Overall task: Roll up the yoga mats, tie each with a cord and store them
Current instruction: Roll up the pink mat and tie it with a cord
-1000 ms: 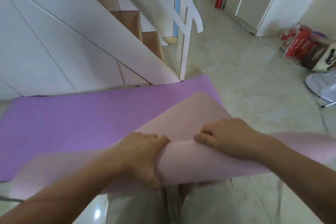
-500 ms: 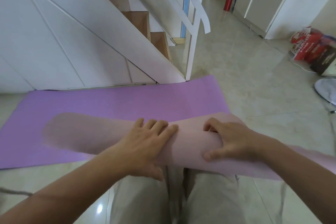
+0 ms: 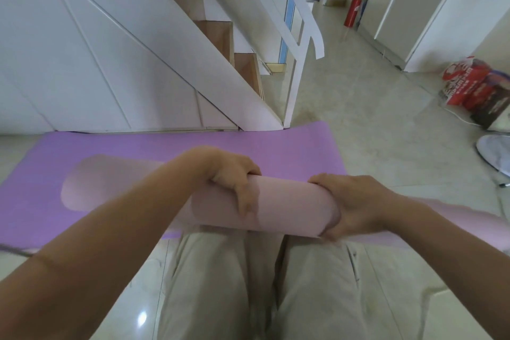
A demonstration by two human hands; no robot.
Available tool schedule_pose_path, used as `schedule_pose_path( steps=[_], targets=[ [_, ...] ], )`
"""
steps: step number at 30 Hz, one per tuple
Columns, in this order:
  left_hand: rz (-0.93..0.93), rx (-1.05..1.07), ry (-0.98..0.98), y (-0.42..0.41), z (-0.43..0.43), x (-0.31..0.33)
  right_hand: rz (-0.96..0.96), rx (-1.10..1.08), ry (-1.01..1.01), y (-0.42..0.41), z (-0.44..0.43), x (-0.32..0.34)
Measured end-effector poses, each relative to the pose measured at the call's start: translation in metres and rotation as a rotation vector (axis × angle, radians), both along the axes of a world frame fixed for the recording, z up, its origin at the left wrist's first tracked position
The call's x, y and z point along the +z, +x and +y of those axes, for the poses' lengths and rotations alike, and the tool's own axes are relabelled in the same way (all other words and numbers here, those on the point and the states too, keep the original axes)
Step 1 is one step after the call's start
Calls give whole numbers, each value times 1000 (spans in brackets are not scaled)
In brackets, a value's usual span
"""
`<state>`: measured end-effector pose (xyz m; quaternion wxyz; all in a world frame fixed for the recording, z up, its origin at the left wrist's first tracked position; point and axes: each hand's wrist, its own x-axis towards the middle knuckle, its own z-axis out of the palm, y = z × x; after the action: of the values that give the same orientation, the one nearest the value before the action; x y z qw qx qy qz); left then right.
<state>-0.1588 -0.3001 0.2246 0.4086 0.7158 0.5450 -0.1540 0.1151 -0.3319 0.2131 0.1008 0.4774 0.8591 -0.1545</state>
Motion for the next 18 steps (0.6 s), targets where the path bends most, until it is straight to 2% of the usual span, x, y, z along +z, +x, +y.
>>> schedule_pose_path(
  steps=[2, 6, 9, 11, 13, 15, 16, 18],
  targets=[
    [60, -54, 112, -4, -12, 4, 50, -60, -148, 5, 5, 7],
    [392, -341, 554, -8, -63, -2, 180, -128, -469, 7, 16, 12],
    [425, -372, 707, -8, -76, -15, 145, -123, -629, 3, 20, 12],
    [362, -344, 661, -12, -69, -15, 115, -108, -579, 0, 18, 11],
    [293, -288, 548, -17, -55, -8, 34, -11, -331, -4, 10, 11],
    [192, -180, 351, -22, -40, 0, -88, 124, -54, -13, -3, 8],
    [136, -134, 240, -23, -34, 3, -103, 149, 17, -17, -8, 6],
    [43, -74, 49, -23, -27, 5, -49, 117, -7, -19, -11, 5]
  ],
)
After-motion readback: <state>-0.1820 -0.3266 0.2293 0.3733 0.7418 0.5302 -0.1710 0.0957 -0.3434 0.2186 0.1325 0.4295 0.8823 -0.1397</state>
